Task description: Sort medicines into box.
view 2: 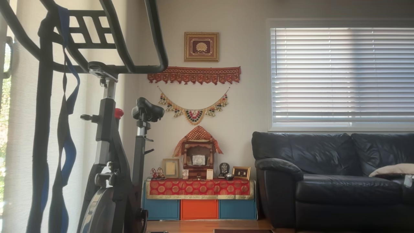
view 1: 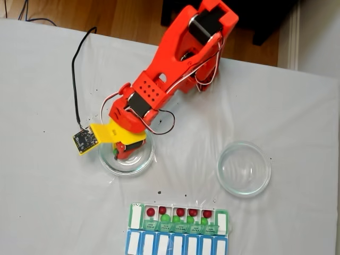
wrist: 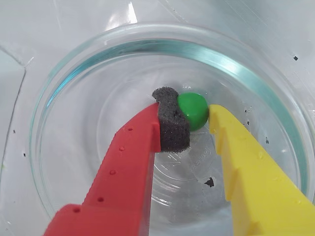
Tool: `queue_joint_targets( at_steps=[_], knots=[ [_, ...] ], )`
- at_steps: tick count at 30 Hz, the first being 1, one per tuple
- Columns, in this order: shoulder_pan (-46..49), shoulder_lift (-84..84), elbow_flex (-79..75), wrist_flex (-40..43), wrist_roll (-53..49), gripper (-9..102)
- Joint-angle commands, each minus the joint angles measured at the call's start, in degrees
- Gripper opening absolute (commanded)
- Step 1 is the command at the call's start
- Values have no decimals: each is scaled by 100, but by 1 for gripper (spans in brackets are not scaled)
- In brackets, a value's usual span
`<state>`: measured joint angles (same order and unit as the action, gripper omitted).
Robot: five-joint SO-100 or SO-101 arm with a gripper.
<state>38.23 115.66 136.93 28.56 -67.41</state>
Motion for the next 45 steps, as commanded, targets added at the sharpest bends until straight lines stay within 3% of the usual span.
queue_joint_targets(
  at_steps=[1, 18, 28, 36, 45],
  knots=[
    [53, 360, -141, 79, -53, 1],
    [308, 554, -1055, 1274, 176, 1],
    [44, 958, -1969, 2795, 571, 1],
    [-694, 756, -3507, 4245, 1538, 1],
    [-1503, -1011, -6056, 5546, 2698, 1]
  ],
)
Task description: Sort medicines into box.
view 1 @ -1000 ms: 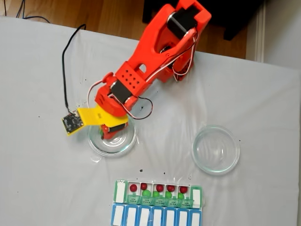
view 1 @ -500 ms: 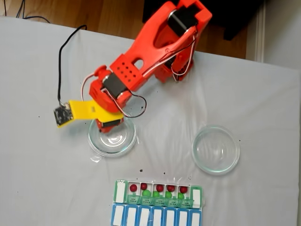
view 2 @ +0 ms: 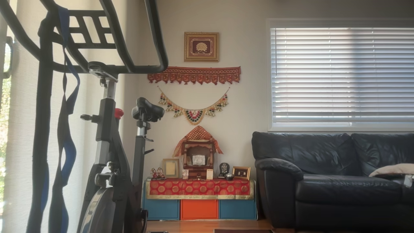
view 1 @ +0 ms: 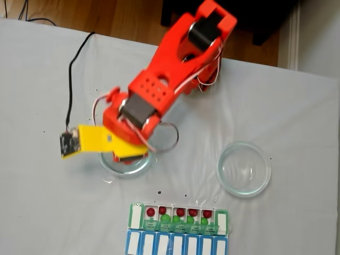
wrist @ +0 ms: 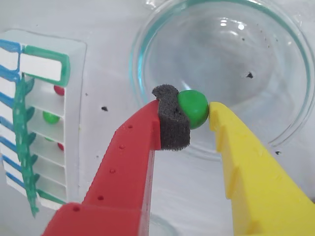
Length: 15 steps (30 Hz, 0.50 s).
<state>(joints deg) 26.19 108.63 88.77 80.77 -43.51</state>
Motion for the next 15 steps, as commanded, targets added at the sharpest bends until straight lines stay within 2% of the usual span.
queue_joint_targets(
  at_steps=[1, 11, 15],
  knots=[
    [-369, -466, -1424, 404, 413, 1],
    [-932, -1723, -3041, 940, 1292, 1],
    [-1151, -1951, -3208, 923, 1617, 1]
  ],
)
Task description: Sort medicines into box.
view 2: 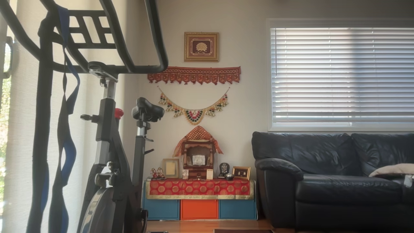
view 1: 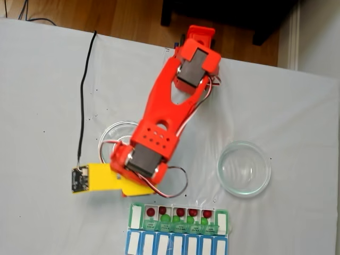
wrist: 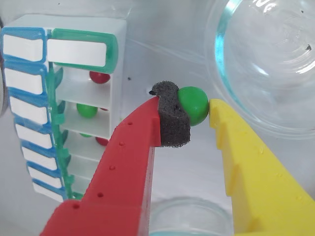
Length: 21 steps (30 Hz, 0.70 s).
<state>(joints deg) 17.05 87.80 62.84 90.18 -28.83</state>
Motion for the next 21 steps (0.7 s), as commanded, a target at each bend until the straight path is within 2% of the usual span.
queue_joint_targets(
  at_steps=[1, 11, 21],
  knots=[
    [-281, 97, -615, -53, 237, 1],
    [-589, -114, -545, -334, 721, 1],
    [-545, -1521, -2505, 773, 817, 1]
  ],
)
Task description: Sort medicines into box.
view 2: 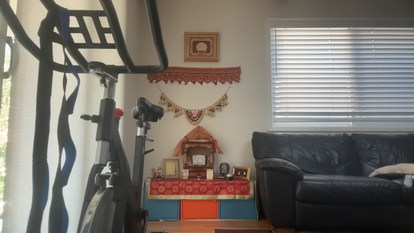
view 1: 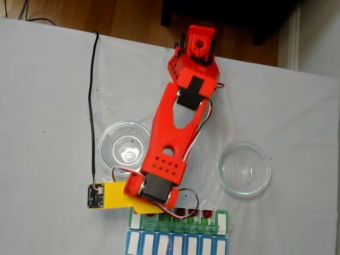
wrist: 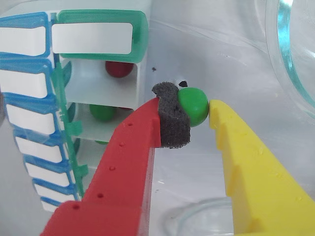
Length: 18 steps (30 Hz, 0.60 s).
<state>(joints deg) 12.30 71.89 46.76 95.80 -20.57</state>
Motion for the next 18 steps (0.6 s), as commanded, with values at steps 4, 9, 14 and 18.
queue_joint_targets(
  at_steps=[4, 9, 14, 18],
  knots=[
    [-70, 9, -1072, 220, 114, 1],
    [-123, -149, -1239, 44, 264, 1],
    [-167, -844, -2303, 510, 334, 1],
    [-132, -1942, -4333, 1354, 220, 1]
  ],
)
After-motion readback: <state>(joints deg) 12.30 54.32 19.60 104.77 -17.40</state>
